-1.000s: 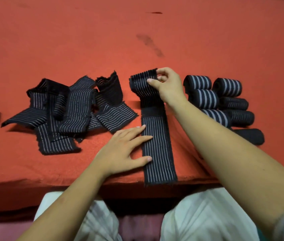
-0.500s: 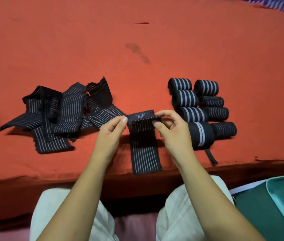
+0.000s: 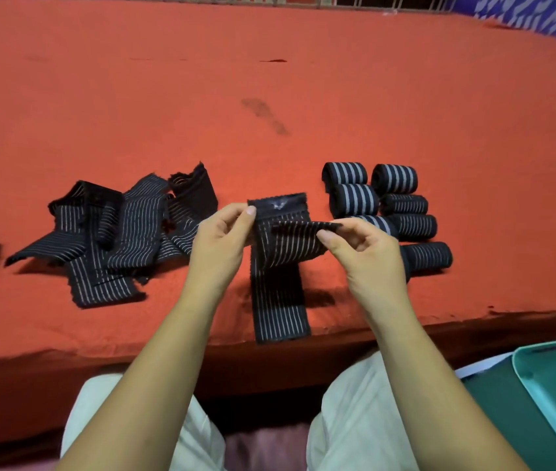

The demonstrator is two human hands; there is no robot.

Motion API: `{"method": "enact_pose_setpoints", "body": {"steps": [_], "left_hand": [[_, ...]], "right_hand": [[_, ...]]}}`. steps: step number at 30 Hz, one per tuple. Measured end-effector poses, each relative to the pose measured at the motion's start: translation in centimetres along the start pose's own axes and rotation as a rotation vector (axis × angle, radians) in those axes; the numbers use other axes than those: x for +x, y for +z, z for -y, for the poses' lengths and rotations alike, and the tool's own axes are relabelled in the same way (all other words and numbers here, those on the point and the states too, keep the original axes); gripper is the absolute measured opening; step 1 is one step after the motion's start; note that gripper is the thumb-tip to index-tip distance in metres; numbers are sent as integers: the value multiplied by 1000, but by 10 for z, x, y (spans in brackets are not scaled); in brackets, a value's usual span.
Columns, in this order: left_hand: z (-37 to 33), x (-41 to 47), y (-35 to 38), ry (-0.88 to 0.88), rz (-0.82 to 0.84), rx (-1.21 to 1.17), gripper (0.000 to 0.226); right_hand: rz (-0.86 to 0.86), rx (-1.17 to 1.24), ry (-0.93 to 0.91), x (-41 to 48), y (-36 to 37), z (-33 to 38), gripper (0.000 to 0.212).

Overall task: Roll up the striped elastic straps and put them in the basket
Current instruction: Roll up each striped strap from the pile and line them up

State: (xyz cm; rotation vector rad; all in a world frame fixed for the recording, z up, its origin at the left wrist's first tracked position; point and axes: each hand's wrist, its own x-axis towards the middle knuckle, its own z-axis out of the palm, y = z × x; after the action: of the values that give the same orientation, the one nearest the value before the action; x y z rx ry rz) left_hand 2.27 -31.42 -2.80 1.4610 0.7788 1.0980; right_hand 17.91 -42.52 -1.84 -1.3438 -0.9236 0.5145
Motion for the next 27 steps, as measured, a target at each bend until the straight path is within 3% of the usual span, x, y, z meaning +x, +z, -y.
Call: {"method": "enact_pose_setpoints", "body": {"steps": [6,16,21,27], "left_hand": [[-21,-8,9,-29,194,-69,19],[-19,-15,12,-95,254,-180,11],[-23,-15,12,19,232,26,16],[-25,-20,9,79,224,-9,11]], "right_hand": [[-91,-52,-8,7,1,6,13],[-153,-99,-30,1,8,8,26],[-67,8,42,2,9,9,16],[141,28,-61,2,2,14,14]]}}
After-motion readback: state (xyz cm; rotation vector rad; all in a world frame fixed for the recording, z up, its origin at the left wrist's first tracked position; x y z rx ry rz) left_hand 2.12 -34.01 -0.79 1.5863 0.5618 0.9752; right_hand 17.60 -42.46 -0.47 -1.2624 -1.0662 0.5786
